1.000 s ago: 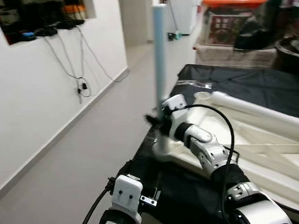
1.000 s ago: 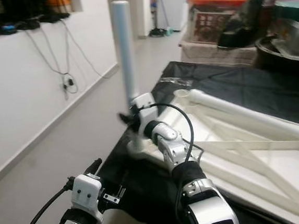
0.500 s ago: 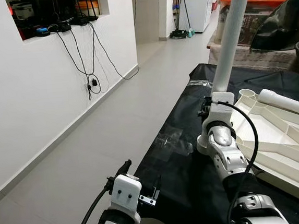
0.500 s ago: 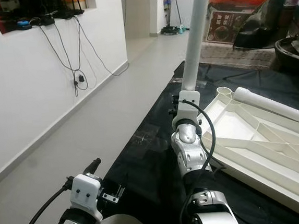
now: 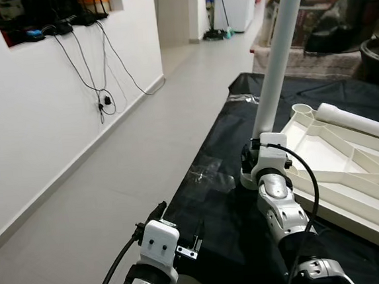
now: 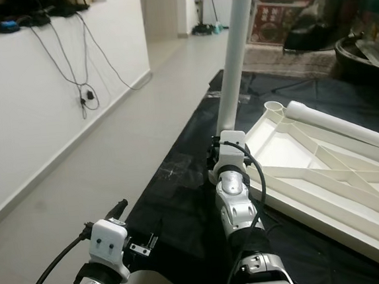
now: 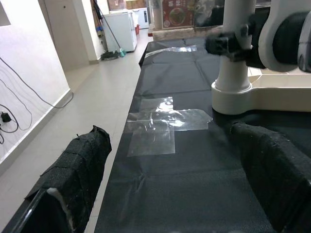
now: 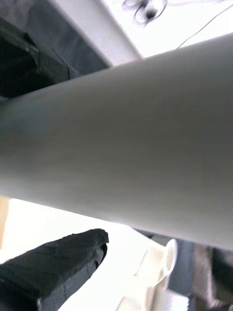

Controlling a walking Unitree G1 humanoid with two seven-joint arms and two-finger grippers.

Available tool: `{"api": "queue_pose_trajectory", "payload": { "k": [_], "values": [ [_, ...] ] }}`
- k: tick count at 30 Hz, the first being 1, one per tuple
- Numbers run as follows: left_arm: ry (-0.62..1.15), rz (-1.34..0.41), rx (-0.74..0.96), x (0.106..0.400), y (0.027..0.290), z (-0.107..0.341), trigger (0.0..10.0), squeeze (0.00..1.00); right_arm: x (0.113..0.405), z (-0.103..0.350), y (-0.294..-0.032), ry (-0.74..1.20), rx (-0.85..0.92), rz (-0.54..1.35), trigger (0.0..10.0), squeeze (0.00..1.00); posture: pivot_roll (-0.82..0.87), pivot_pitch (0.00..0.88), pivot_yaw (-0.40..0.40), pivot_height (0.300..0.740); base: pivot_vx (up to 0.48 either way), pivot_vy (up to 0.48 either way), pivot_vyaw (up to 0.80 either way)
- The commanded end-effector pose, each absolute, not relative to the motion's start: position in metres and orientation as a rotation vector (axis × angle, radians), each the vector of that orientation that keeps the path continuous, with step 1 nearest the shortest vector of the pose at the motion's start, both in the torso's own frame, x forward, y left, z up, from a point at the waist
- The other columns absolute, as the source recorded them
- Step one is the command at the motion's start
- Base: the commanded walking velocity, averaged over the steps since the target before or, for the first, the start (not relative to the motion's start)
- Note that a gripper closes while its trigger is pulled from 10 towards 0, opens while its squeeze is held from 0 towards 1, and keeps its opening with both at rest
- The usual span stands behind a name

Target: Building children table

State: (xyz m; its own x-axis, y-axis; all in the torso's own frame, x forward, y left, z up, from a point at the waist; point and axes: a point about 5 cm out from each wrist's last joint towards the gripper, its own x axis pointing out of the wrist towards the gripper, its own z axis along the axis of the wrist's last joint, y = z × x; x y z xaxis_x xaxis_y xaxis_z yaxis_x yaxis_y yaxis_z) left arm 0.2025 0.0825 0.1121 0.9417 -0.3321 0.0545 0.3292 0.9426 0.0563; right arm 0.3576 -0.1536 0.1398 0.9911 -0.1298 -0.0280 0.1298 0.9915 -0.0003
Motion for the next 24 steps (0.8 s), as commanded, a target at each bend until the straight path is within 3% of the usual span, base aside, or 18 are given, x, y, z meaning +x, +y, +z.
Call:
{"api": "queue_pose_trajectory", "payload": {
  "k": [1, 8, 17, 23, 24],
  "values": [
    [-0.037, -0.336, 0.043, 0.202, 0.082, 0.108, 10.0, 0.0, 0.355, 0.133, -0.147, 0.045, 0.064, 0.066, 10.0, 0.0, 0.07, 0.0, -0.024, 0.74, 0.0, 0.0, 0.0],
    [-0.036, -0.335, 0.041, 0.202, 0.082, 0.107, 10.0, 0.0, 0.356, 0.125, -0.159, 0.132, 0.124, 0.288, 10.0, 0.0, 0.06, 0.0, -0.022, 0.74, 0.0, 0.0, 0.0],
    [-0.034, -0.334, 0.037, 0.2, 0.081, 0.106, 10.0, 0.0, 0.36, 0.132, -0.22, 0.224, -0.037, 0.385, 10.0, 0.0, 0.06, 0.0, -0.022, 0.74, 0.0, 0.0, 0.0],
    [-0.033, -0.334, 0.035, 0.2, 0.081, 0.107, 10.0, 0.0, 0.364, 0.152, -0.242, 0.211, -0.109, 0.442, 10.0, 0.0, 0.06, 0.0, -0.021, 0.74, 0.0, 0.0, 0.0],
    [-0.033, -0.333, 0.034, 0.2, 0.081, 0.107, 10.0, 0.0, 0.366, 0.162, -0.241, 0.218, -0.127, 0.522, 10.0, 0.0, 0.05, 0.0, -0.022, 0.74, 0.0, 0.0, 0.0]
  ]
}}
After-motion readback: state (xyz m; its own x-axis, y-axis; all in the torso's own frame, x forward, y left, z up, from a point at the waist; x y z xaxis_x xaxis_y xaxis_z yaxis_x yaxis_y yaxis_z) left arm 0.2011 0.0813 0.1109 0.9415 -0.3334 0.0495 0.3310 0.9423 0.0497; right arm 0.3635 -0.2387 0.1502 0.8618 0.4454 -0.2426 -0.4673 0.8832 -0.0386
